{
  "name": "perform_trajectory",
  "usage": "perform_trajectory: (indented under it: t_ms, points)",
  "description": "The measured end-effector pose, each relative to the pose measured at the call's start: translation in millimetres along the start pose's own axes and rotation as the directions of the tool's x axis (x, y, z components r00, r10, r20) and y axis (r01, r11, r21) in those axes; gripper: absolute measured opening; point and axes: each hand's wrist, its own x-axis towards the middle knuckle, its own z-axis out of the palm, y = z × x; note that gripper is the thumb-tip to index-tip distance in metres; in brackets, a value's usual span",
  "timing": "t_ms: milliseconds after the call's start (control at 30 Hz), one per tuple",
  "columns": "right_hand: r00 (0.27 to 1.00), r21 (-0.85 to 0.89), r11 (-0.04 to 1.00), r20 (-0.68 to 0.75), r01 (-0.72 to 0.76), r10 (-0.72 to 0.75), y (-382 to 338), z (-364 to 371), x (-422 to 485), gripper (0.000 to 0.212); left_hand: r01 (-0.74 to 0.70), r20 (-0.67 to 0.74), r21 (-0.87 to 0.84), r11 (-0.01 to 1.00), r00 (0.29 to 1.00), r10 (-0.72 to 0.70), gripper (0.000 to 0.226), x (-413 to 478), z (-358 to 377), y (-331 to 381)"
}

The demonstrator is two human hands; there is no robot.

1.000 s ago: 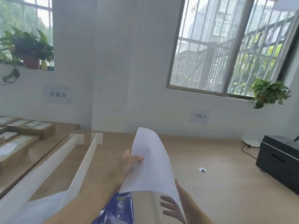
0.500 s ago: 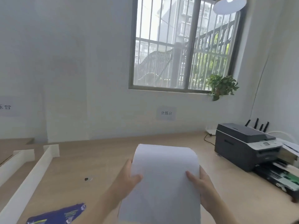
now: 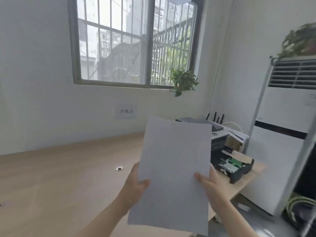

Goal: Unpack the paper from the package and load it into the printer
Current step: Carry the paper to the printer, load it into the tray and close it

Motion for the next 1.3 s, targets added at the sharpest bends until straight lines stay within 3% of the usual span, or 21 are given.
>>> perform_trajectory:
  t_ms: [100, 367, 600, 767, 867, 967, 1033, 1167, 1233, 1300]
  points:
    - [0.996, -0.072, 0.997, -0.085, -0.002, -0.004, 28, -36, 28, 0.031, 0.05, 0.074, -0.078, 0.996, 0.996, -0.044, 0.04, 23, 28, -10]
    - [0.978, -0.042, 0.999, -0.208, -0.019, 0.01, 47, -94, 87, 0.039, 0.113, 0.229, -0.121, 0.986, 0.97, -0.083, 0.046, 112, 83, -39]
    - [0.966, -0.046, 0.998, -0.254, 0.033, -0.043, 42, -140, 183, 0.038, 0.051, 0.295, -0.202, 0.978, 0.956, 0.011, 0.019, 232, 130, -46]
    - [0.965, -0.034, 0.997, -0.248, 0.076, -0.082, 44, -166, 251, 0.036, 0.013, 0.307, -0.233, 0.972, 0.95, 0.061, 0.019, 303, 156, -53]
    - [0.97, -0.02, 0.998, -0.235, 0.064, -0.067, 53, -177, 283, 0.033, 0.021, 0.3, -0.231, 0.973, 0.953, 0.05, 0.02, 333, 171, -63]
    - [0.98, 0.004, 0.999, -0.196, 0.036, -0.035, 65, -193, 322, 0.045, 0.034, 0.279, -0.209, 0.977, 0.96, 0.026, 0.024, 361, 182, -75]
    - [0.989, 0.007, 1.0, -0.149, 0.029, -0.027, 76, -202, 353, 0.039, 0.036, 0.237, -0.203, 0.978, 0.971, 0.014, 0.023, 380, 188, -85]
    - [1.0, 0.021, 1.0, -0.019, -0.008, 0.008, 94, -215, 425, 0.037, 0.034, 0.106, -0.182, 0.983, 0.994, -0.014, 0.022, 420, 201, -103]
    - [0.998, 0.009, 1.0, 0.067, -0.02, 0.02, 99, -221, 463, 0.053, 0.017, 0.031, -0.166, 0.986, 0.999, -0.012, 0.03, 441, 208, -109]
    - [0.988, 0.017, 0.999, 0.149, -0.028, 0.025, 102, -227, 500, 0.057, -0.002, -0.067, -0.161, 0.987, 0.998, -0.009, 0.035, 458, 216, -112]
